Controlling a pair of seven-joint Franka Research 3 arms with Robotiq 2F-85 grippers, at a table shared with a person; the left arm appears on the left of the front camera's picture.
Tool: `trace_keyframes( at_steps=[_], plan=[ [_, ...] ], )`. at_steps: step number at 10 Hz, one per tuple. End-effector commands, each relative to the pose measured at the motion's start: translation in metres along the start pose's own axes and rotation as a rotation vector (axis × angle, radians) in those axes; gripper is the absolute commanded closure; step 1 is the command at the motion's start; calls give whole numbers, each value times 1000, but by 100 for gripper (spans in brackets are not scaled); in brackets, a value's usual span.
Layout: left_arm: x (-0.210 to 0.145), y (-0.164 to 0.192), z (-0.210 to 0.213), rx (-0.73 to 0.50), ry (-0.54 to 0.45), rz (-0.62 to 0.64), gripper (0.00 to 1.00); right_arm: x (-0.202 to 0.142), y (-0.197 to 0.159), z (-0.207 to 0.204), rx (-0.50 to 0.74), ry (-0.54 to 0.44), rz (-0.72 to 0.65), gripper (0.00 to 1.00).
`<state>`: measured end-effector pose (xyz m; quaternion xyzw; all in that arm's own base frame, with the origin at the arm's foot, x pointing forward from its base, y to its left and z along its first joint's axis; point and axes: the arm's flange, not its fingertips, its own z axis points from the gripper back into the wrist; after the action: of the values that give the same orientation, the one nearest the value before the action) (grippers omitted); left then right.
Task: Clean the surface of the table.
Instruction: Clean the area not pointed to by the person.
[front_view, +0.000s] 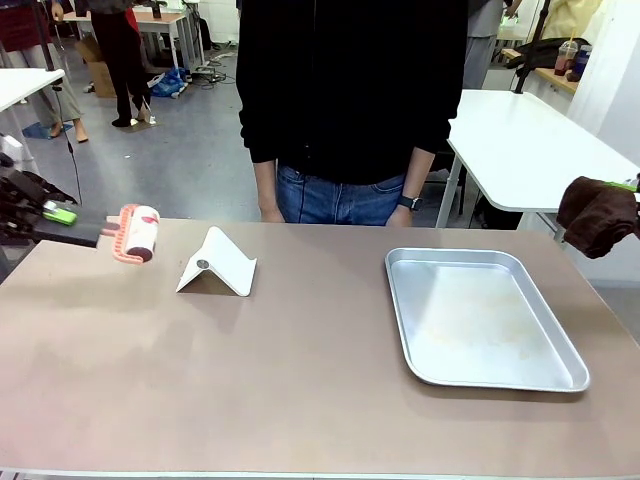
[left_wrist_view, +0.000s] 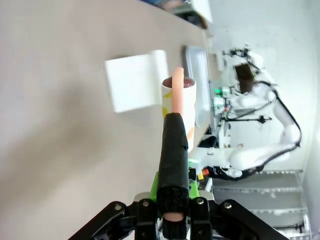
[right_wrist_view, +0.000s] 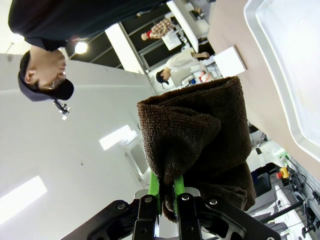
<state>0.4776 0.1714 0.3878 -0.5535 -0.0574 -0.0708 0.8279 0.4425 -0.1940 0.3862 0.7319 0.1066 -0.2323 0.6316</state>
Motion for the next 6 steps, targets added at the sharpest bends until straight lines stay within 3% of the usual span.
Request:
trace_keyframes(
  at_steps=[1,6],
  plan=[
    [-43,-17,15,-85,40,-68,78,-3,5,-3,2,3,-1,87],
    [-195,-36,70,-129,86,-44,78,-3,5,-3,2,3,-1,87]
  ],
)
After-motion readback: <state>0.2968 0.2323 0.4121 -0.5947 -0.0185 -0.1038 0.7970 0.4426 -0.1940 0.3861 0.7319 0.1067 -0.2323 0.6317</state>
